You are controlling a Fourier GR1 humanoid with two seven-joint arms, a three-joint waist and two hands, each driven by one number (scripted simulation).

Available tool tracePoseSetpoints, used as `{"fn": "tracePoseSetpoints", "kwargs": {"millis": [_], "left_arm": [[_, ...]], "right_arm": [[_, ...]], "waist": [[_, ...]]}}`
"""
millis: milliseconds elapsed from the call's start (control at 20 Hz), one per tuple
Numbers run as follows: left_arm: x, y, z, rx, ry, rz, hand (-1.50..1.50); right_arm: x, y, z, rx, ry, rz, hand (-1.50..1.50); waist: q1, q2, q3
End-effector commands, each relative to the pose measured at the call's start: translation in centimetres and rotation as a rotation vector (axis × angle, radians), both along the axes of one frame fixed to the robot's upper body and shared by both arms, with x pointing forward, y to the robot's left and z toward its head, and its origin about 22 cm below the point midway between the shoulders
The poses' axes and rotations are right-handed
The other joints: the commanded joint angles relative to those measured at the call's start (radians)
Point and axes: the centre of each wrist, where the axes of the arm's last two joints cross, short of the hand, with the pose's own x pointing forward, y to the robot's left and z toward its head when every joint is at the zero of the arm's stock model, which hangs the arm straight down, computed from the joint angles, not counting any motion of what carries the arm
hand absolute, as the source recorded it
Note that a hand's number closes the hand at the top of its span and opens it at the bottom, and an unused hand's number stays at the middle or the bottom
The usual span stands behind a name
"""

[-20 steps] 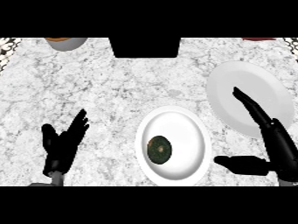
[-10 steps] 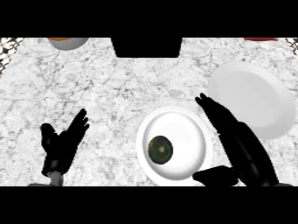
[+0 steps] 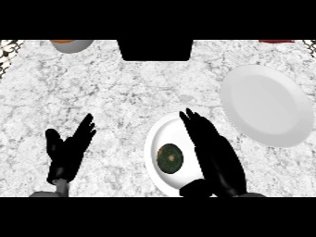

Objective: Pick the squash from the plate and place it in the plate

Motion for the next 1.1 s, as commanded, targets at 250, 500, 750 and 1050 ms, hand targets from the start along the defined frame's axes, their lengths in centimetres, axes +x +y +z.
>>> {"fn": "tracePoseSetpoints", "kwargs": {"millis": [250,500,750,1050], "left_arm": [[-2.3,0.4,-0.3,0.013,0.004,-0.013,0.00],[-1.0,0.6,1.0,0.002,0.001,-0.001,0.00],[-0.1,-0.9,-0.9,-0.003,0.007,-0.012,0.00],[0.2,0.4,0.8,0.003,-0.002,-0.007,0.00]], "right_arm": [[-1.4,2.2,-3.6,0.009,0.067,0.033,-1.50],[0.9,4.1,-2.2,-0.032,0.052,-0.015,-1.50],[1.3,2.1,-5.1,-0.126,0.060,-0.059,-1.50],[1.9,4.0,-4.2,-0.144,0.071,-0.050,-1.50]], "waist": [[-0.001,0.000,0.000],[0.001,0.000,0.000],[-0.003,0.001,0.000],[0.000,0.000,0.000]]}}
